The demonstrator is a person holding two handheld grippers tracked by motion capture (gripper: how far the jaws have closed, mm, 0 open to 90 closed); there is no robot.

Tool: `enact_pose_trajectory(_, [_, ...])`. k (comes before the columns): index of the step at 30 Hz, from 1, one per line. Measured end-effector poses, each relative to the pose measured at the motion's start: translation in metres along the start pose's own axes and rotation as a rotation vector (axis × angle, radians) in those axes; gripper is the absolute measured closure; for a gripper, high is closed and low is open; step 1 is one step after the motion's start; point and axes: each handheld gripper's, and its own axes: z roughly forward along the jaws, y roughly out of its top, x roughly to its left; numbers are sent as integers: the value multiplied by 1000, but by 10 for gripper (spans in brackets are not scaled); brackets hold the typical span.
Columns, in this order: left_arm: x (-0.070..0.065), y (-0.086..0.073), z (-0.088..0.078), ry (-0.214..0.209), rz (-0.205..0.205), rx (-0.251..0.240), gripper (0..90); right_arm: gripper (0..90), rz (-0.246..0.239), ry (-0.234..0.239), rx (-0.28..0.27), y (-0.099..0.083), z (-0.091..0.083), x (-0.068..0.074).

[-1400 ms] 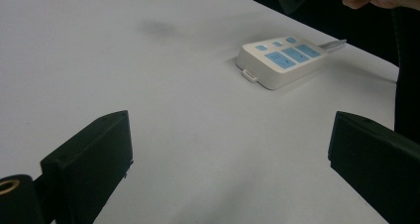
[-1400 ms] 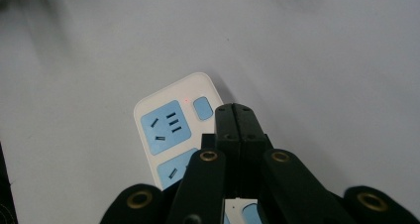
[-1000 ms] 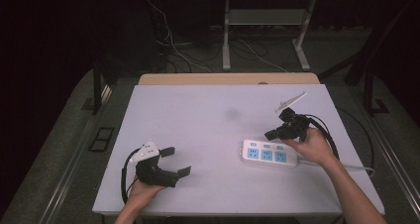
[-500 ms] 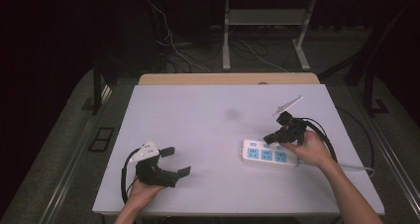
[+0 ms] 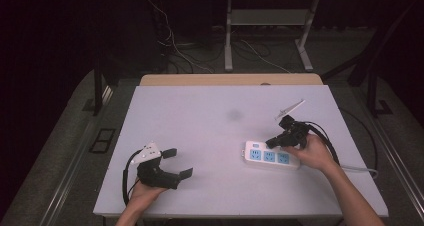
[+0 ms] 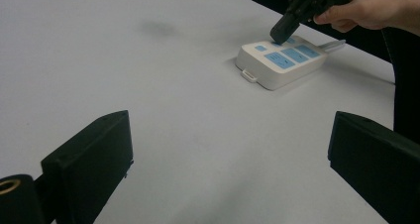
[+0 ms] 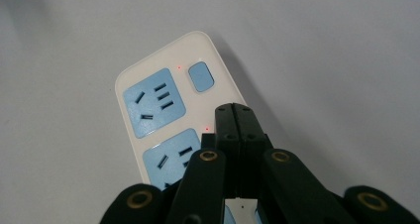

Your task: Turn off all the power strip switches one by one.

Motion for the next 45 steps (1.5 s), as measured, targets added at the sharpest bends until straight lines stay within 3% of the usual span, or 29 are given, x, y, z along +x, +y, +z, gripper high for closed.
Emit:
enact_pose_trajectory(16, [-2,0,-1,2,-1,-5,21,900,-28,-12,-2,-1,1,2])
enact_pose_trajectory(34, [-3,-1,2,-7,-2,-1,24,900,-6,-7,-23,-4,2,1])
enact_pose_trajectory(45, [-1,-1,1,-5,-4,-2,25,900,-17,-12,-17,-3,1,2])
